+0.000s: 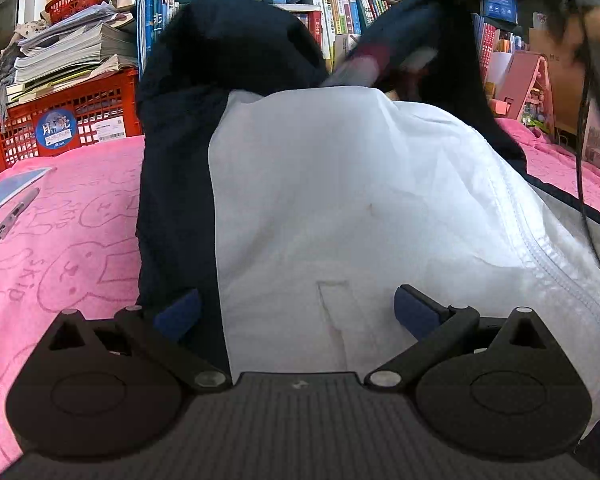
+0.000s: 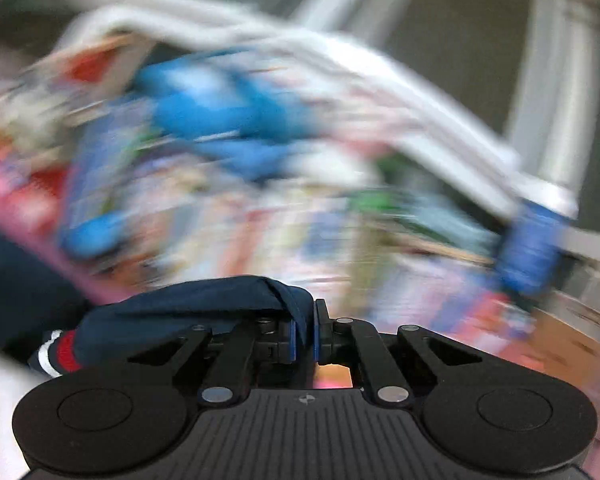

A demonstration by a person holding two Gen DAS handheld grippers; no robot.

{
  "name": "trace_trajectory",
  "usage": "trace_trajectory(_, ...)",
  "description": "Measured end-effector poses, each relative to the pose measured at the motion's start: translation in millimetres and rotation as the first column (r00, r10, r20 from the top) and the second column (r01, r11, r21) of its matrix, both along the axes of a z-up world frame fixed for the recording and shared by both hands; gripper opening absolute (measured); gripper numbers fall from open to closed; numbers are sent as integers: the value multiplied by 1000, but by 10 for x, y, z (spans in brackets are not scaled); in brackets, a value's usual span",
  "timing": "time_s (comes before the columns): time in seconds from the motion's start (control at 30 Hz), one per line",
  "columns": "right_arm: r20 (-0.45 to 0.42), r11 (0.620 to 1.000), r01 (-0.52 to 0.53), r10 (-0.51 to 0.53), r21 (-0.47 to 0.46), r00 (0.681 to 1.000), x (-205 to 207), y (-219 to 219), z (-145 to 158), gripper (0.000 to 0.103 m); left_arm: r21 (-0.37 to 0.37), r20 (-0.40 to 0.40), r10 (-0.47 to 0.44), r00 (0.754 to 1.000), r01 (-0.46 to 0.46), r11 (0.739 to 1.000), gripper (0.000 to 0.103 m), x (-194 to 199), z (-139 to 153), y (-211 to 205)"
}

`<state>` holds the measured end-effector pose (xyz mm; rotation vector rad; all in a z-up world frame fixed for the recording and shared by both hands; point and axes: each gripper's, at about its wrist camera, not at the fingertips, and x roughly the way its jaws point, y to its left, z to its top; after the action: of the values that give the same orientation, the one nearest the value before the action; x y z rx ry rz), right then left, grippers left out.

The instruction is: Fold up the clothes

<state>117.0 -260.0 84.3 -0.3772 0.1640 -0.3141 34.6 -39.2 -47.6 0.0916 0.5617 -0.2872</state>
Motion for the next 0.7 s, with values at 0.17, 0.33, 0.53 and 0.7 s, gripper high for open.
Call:
trace_trajectory(0.17,-70,936,286,-278,203,958,-179,-1212,61,9,-1,2,0,1000,0,1000,103,-14,-5,2)
trace_trajectory(0.33,-338,808,482,-374,338,864,-377,-2115,-698,11,0,3,1,1000,-1,1000,103,-14,-8,3)
trace_trajectory(0.53,-558,848,464,-262,257,787,-524,-2113,-1454,65,1,4,-3,1000,3,1000,103,-36,-12,17)
trace_trajectory(0.7,-485,949,283,-186,136,855,-872,-1714,-1267,94,1,5,-1,1000,1,1000,103,-43,-10,12)
